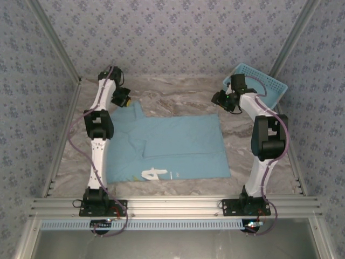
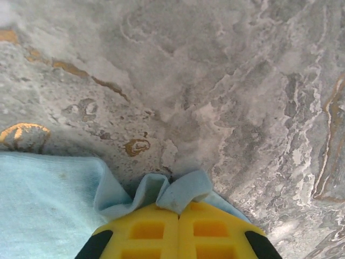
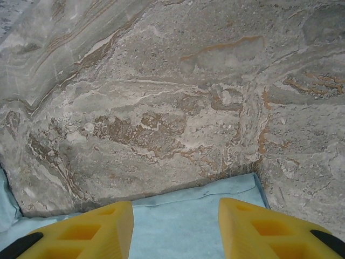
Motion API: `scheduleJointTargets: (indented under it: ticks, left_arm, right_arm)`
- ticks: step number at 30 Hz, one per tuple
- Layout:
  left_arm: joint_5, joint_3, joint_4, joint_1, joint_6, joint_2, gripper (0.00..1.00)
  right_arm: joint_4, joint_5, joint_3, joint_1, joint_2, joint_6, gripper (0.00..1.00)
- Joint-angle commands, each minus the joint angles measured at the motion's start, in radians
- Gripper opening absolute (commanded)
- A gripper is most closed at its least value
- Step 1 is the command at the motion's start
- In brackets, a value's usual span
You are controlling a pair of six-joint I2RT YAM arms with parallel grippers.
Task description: Fold and stack the t-shirts
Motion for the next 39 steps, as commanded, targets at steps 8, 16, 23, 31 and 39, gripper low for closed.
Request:
scheduleJointTargets:
  ticks: [8, 16, 23, 31, 39]
  left_arm:
    - [-0.073, -0.039, 0.01, 0.002, 0.072, -0.119, 0.0]
    - [-0.043, -0.042, 0.026, -0.003, 0.093, -0.169, 0.0]
    - [-0.064, -0.079, 0.012, 0.002, 0.113, -0.199, 0.0]
    - [-0.059, -0.095, 0.024, 0.005, 0.104, -0.188, 0.0]
    - [-0.061, -0.178, 0.056, -0.003, 0.111, -0.238, 0.0]
  right_arm:
    - [-0.115, 0.149, 0.094, 0.021, 0.145, -0.011, 0.45]
    - [-0.142, 0.145, 0.123, 0.04, 0.202, -0.001, 0.34]
    - [-0.208, 0.176, 0.126, 0.045, 0.191, 0.009, 0.26]
    - [-0.236, 0.22, 0.134, 0.052, 0.176, 0.005, 0.11]
    - [-0.265, 0.252, 0.15, 0.064, 0.182, 0.004, 0.44]
